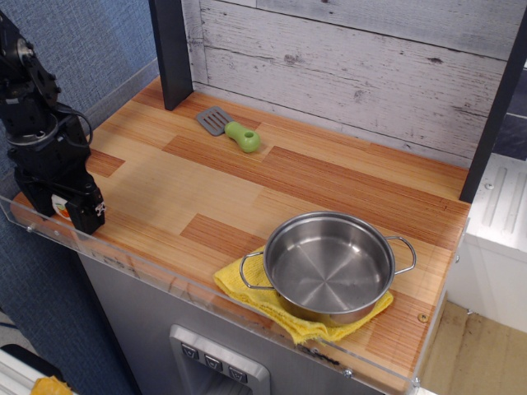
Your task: Place the sushi in the pot.
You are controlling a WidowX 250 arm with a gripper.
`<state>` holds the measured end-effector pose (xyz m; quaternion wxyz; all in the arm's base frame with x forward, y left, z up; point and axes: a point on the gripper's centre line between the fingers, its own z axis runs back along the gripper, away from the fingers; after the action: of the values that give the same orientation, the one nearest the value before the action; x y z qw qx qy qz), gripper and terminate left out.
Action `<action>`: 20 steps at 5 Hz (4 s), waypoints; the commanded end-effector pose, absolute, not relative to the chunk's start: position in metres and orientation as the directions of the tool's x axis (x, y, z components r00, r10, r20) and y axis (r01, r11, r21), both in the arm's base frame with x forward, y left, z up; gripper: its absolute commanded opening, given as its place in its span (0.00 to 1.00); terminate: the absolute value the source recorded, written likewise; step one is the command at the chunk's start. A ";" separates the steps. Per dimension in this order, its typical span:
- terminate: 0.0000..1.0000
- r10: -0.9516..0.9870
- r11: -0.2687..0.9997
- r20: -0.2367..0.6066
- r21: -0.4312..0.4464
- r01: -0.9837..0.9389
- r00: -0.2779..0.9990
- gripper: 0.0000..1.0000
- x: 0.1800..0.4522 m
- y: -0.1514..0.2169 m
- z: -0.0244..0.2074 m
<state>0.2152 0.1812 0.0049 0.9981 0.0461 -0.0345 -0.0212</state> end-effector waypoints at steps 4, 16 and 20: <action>0.00 0.010 0.988 0.205 0.146 -0.041 0.979 0.00 0.256 0.100 0.125; 0.00 -0.367 0.928 0.186 0.015 0.371 0.911 0.00 0.219 -0.072 0.078; 0.00 -0.363 0.931 0.235 0.063 0.358 0.902 1.00 0.227 -0.066 0.105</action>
<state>0.2412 -0.0546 0.0927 0.9783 0.0147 -0.1003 -0.1807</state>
